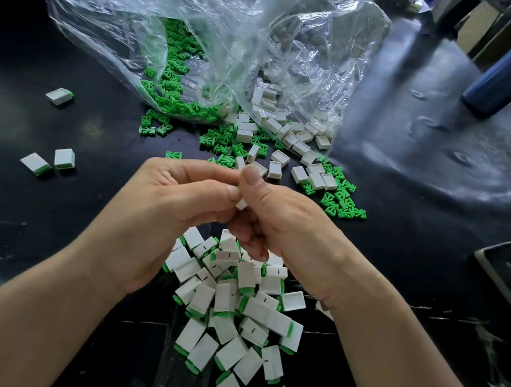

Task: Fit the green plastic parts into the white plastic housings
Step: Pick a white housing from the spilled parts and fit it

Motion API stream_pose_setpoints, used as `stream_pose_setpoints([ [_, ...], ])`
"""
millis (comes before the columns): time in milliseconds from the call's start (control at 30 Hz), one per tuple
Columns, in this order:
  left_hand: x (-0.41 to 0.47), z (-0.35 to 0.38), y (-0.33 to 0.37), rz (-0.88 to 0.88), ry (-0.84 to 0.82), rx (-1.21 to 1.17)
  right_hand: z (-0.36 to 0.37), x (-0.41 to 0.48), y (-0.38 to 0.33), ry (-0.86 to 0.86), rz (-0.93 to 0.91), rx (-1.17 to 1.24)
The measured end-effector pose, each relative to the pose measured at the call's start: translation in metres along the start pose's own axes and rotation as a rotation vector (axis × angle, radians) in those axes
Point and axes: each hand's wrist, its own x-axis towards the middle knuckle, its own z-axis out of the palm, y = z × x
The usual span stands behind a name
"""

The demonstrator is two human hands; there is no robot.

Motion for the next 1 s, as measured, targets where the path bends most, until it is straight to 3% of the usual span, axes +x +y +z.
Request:
stream_pose_setpoints([
  [600, -0.001, 0.010, -0.004, -0.009, 0.216, -0.100, 0.010, 0.005, 0.006, 0.156, -0.048, -0.023],
  [1000, -0.001, 0.013, -0.003, -0.012, 0.244, -0.146, 0.012, 0.007, 0.009, 0.197, -0.039, -0.066],
])
